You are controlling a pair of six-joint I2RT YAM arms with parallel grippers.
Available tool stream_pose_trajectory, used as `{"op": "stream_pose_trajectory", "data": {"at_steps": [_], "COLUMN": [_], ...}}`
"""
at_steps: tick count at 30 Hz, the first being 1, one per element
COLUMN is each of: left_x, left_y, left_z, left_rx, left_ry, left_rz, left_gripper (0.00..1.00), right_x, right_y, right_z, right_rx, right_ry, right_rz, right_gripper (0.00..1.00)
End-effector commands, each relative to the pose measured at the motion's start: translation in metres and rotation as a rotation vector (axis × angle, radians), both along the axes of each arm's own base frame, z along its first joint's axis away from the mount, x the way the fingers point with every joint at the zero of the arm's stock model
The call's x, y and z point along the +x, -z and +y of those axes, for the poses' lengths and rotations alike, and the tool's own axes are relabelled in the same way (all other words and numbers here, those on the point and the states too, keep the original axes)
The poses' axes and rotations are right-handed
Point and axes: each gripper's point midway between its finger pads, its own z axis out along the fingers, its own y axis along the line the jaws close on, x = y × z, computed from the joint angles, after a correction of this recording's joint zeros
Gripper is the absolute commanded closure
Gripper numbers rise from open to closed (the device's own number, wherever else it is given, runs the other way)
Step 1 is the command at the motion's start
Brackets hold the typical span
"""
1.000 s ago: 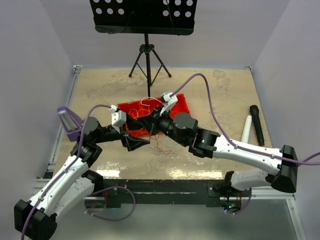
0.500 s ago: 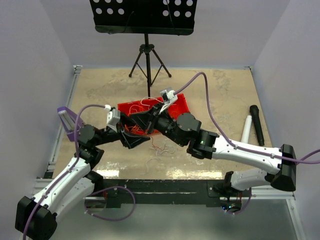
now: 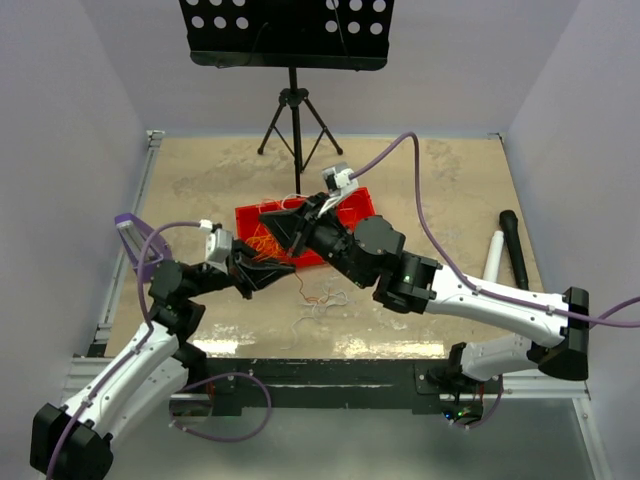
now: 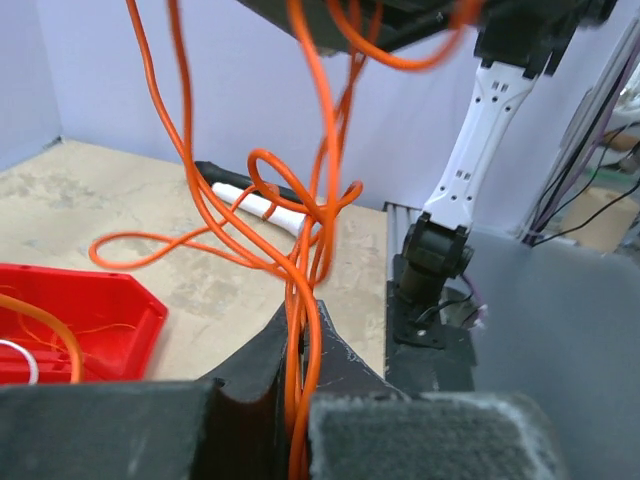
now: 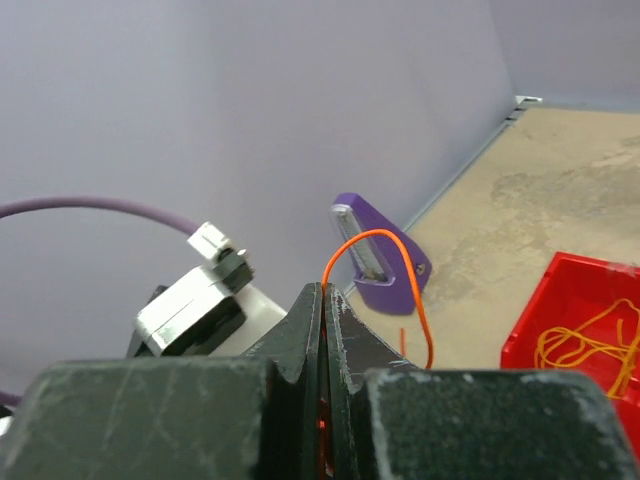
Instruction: Untangle the cables
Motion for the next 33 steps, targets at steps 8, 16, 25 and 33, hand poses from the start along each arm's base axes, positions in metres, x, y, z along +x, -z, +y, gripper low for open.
{"op": "stream_pose_trajectory", "data": {"at_steps": [8, 16, 25, 33], "left_x": [0.001, 0.004, 0.007, 0.007], "left_y": [0.066, 0.073, 0.069, 0.043], "left_z": [0.004, 0.006, 0.007, 0.006], "left_rx": [0.217, 0.243, 0.251, 0.279], "left_ry": [0.001, -0.011, -0.029, -0.008], "left_rz": [-0.131, -0.146, -0.164, -0.332], "left_gripper": [1.0, 1.0, 0.95, 0.93], "right_x": [0.002, 0.0, 0.004, -0.012], "right_y": [-0.125, -0.131, -0.124, 0.023], "right_z": [-0.103, -0.117, -0.12, -0.058], "right_rx": [0.193, 0.2, 0.112, -0.159], "right_ry": [0.225, 0.244, 0.272, 0.06], "right_rz": [-0.133, -0.135, -0.112, 0.118], "right_gripper": [1.0, 1.0, 0.96, 0.38]}}
